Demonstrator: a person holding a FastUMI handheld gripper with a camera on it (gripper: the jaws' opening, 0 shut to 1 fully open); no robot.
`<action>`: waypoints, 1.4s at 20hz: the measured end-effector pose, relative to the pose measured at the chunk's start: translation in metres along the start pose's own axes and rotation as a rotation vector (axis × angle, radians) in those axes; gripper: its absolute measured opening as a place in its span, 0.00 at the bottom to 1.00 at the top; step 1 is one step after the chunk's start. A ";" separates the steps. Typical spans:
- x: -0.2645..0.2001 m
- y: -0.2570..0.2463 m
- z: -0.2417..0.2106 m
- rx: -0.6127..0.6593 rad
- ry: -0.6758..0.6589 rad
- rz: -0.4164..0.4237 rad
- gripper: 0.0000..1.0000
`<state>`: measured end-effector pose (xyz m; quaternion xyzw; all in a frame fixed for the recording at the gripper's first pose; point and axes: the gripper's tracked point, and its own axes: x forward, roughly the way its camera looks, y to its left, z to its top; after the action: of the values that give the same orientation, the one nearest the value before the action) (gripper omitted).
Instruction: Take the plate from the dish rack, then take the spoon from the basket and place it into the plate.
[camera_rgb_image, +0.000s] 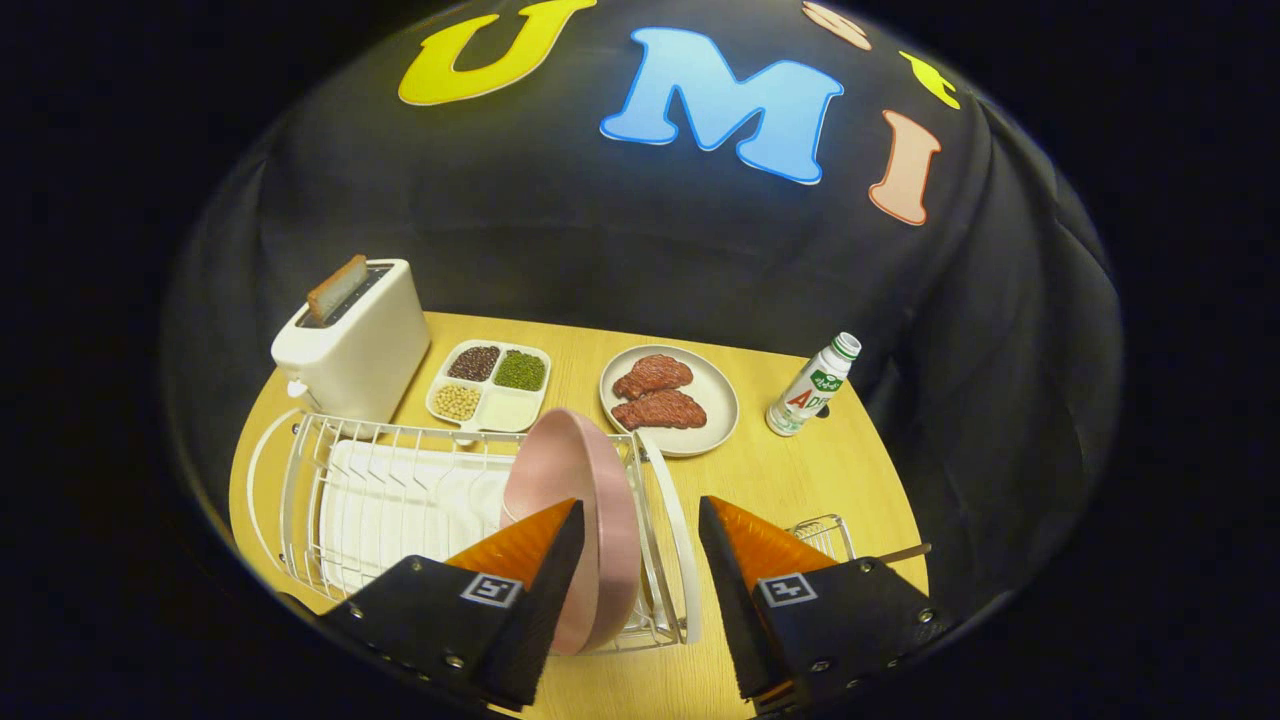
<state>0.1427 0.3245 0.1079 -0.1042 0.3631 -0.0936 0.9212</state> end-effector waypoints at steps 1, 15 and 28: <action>0.001 0.000 -0.003 -0.003 0.013 -0.012 0.57; -0.009 0.022 0.015 -0.228 0.052 -0.188 0.10; -0.031 0.005 0.049 -0.186 -0.009 -0.223 0.10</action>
<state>0.1547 0.3432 0.1611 -0.2290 0.3522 -0.1609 0.8931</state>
